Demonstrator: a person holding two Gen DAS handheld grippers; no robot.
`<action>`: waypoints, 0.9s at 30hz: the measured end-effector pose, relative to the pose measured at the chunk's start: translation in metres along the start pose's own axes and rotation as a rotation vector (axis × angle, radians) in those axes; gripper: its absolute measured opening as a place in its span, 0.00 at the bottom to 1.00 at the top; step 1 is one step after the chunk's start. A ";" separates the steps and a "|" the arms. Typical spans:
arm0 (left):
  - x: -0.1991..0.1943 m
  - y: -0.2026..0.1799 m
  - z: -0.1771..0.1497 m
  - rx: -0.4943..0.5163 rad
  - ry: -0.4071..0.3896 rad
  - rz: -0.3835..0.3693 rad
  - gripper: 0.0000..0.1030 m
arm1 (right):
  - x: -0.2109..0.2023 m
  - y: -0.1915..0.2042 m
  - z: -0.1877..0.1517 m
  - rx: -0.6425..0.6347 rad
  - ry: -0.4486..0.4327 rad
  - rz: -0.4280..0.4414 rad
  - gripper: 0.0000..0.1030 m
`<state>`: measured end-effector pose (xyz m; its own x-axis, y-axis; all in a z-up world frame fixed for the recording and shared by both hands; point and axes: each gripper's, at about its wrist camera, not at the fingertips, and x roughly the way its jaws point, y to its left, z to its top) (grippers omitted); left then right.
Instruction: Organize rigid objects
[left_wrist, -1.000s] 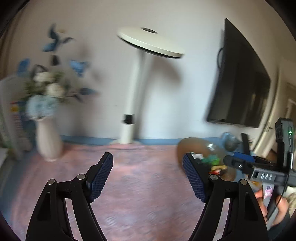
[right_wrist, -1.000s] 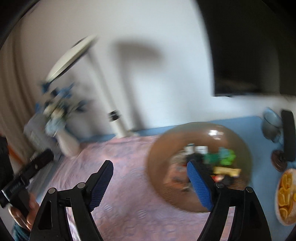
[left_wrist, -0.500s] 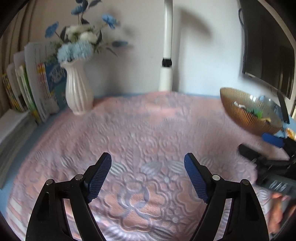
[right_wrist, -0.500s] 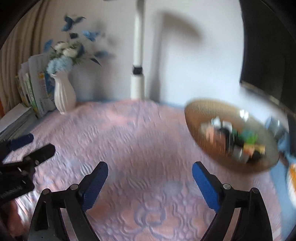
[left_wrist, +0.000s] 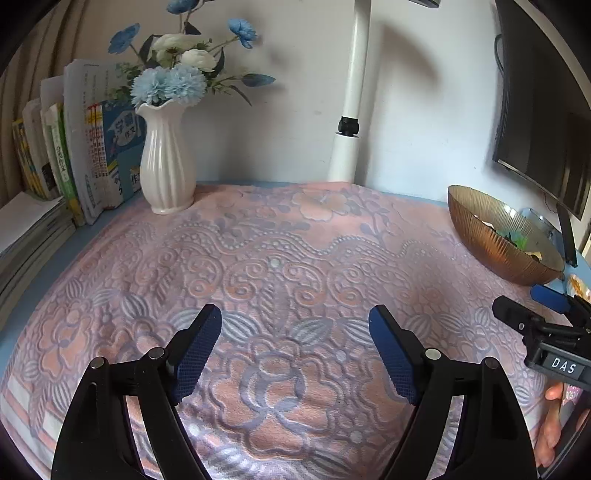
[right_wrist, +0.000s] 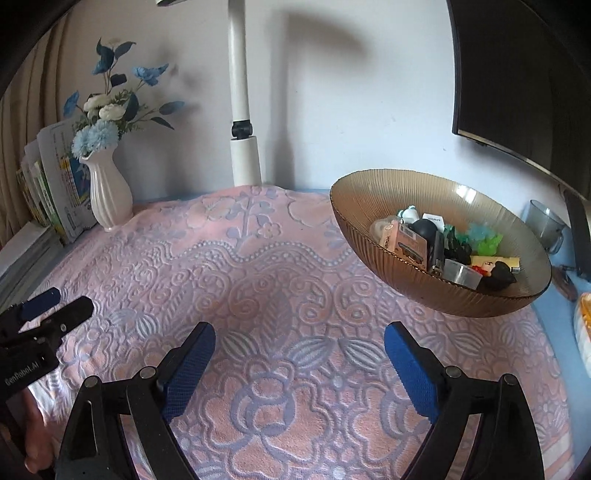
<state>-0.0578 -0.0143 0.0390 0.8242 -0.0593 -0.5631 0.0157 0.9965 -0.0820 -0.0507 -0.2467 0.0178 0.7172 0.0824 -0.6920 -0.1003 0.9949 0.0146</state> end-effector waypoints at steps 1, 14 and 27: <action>0.000 0.000 0.000 -0.001 0.001 0.000 0.79 | 0.000 0.001 0.000 -0.002 -0.001 -0.003 0.89; 0.000 0.000 -0.001 -0.003 0.012 0.005 0.86 | 0.003 0.003 -0.001 -0.010 0.009 -0.027 0.90; 0.001 0.001 -0.002 -0.003 0.023 0.023 0.89 | 0.005 0.006 -0.002 -0.020 0.015 -0.036 0.90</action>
<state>-0.0580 -0.0135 0.0365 0.8112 -0.0380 -0.5836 -0.0047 0.9974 -0.0715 -0.0493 -0.2401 0.0132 0.7102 0.0451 -0.7026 -0.0882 0.9958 -0.0252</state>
